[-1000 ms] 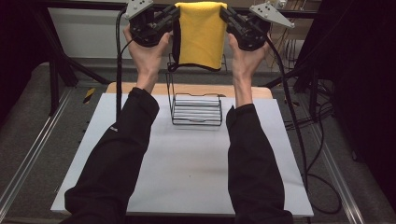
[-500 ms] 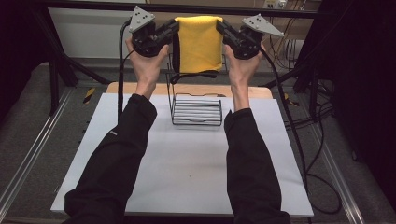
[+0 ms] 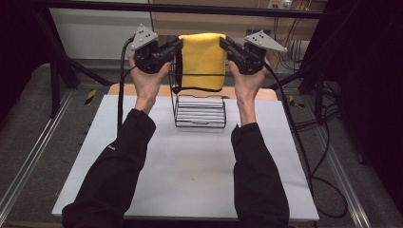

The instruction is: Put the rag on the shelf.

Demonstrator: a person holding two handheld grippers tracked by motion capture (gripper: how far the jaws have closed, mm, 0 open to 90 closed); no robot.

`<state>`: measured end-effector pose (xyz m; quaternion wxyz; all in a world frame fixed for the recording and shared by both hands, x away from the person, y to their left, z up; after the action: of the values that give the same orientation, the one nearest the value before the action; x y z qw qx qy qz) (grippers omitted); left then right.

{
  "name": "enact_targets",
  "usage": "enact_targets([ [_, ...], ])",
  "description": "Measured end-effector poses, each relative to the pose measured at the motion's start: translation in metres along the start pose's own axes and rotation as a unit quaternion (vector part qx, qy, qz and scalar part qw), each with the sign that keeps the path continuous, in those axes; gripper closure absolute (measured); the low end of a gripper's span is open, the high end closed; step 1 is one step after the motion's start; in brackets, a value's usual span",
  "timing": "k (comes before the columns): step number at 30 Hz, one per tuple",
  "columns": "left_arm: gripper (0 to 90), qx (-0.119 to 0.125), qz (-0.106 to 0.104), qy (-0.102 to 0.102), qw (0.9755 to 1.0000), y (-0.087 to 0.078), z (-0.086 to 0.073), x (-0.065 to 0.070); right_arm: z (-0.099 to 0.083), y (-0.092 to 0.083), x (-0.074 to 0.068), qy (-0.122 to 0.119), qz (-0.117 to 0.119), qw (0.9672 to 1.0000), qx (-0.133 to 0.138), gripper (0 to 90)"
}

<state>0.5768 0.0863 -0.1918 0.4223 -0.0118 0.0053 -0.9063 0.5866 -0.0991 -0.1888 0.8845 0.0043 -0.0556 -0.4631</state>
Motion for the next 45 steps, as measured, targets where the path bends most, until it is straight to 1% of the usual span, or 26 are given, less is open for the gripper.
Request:
enact_targets([
  [1,78.9,-0.002,-0.001,0.002,1.0000,-0.001,-0.001,0.000,-0.001,-0.001,-0.001,0.000,0.002,1.0000,-0.001,83.6],
  [4,78.9,0.001,-0.007,0.001,1.0000,-0.005,-0.002,0.004,-0.003,-0.007,-0.004,-0.001,0.007,1.0000,0.000,83.5],
  [8,78.8,-0.005,-0.008,0.002,1.0000,-0.008,-0.005,0.006,-0.004,-0.012,-0.007,-0.010,0.010,0.9999,-0.003,83.4],
  [9,78.8,-0.006,-0.008,0.002,0.9999,-0.008,-0.006,0.006,-0.005,-0.013,-0.008,-0.009,0.011,0.9999,-0.004,83.4],
  [11,78.8,-0.014,-0.006,0.005,0.9999,-0.007,-0.009,0.006,-0.007,-0.013,-0.008,-0.013,0.012,0.9998,-0.011,83.3],
  [12,78.8,-0.014,-0.006,0.005,0.9999,-0.007,-0.010,0.006,-0.008,-0.014,-0.008,-0.015,0.010,0.9997,-0.013,83.4],
  [14,78.8,-0.013,-0.007,0.006,0.9999,-0.008,-0.011,0.007,-0.010,-0.015,-0.008,-0.016,0.011,0.9997,-0.014,83.4],
  [17,78.8,-0.020,-0.008,0.009,0.9997,-0.009,-0.012,0.009,-0.012,-0.016,-0.008,-0.017,0.013,0.9997,-0.016,83.3],
  [19,78.7,-0.024,-0.010,0.001,0.9997,-0.009,-0.014,0.010,-0.013,-0.018,-0.009,-0.020,0.015,0.9995,-0.018,83.2],
  [21,78.7,-0.027,-0.006,0.013,0.9995,-0.010,-0.015,0.011,-0.015,-0.019,-0.009,-0.022,0.016,0.9995,-0.017,83.2],
  [25,78.7,-0.030,-0.010,0.015,0.9994,-0.012,-0.018,0.012,-0.019,-0.022,-0.011,-0.021,0.020,0.9994,-0.019,83.2],
  [27,78.6,-0.032,-0.010,0.016,0.9993,-0.013,-0.021,0.012,-0.021,-0.024,-0.013,-0.025,0.022,0.9992,-0.021,83.2],
  [29,78.6,-0.037,-0.011,0.012,0.9992,-0.013,-0.024,0.013,-0.023,-0.026,-0.015,-0.028,0.024,0.9991,-0.022,83.2],
  [30,78.5,-0.039,-0.011,0.016,0.9990,-0.014,-0.026,0.012,-0.024,-0.027,-0.016,-0.029,0.025,0.9990,-0.024,83.2],
  [32,78.4,-0.043,-0.016,0.013,0.9989,-0.017,-0.029,0.014,-0.026,-0.029,-0.018,-0.032,0.030,0.9987,-0.025,83.0],
  [35,78.3,-0.046,-0.019,0.016,0.9986,-0.021,-0.032,0.016,-0.028,-0.033,-0.021,-0.035,0.039,0.9982,-0.029,82.9],
  [36,78.3,-0.045,-0.020,0.014,0.9987,-0.022,-0.033,0.017,-0.029,-0.034,-0.022,-0.035,0.042,0.9981,-0.030,82.9],
  [39,78.2,-0.048,-0.021,0.021,0.9984,-0.025,-0.038,0.019,-0.032,-0.037,-0.025,-0.035,0.048,0.9978,-0.030,82.9],
  [41,78.1,-0.053,-0.019,0.031,0.9979,-0.027,-0.040,0.021,-0.034,-0.038,-0.026,-0.039,0.050,0.9974,-0.034,82.9],
  [45,78.0,-0.058,-0.020,0.029,0.9977,-0.029,-0.045,0.023,-0.038,-0.041,-0.028,-0.042,0.057,0.9968,-0.039,82.8],
])
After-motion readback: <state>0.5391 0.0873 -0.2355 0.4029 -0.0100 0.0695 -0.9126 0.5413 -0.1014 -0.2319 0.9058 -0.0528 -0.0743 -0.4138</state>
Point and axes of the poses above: each handheld gripper's, and its own axes: y roughly forward along the jaws, z roughly out of its top, x roughly to its right, the point moved 8 cm from there along y, roughly forward along the jaws, and after that the axes turned 5 degrees about -y, right-handed, at the moved point
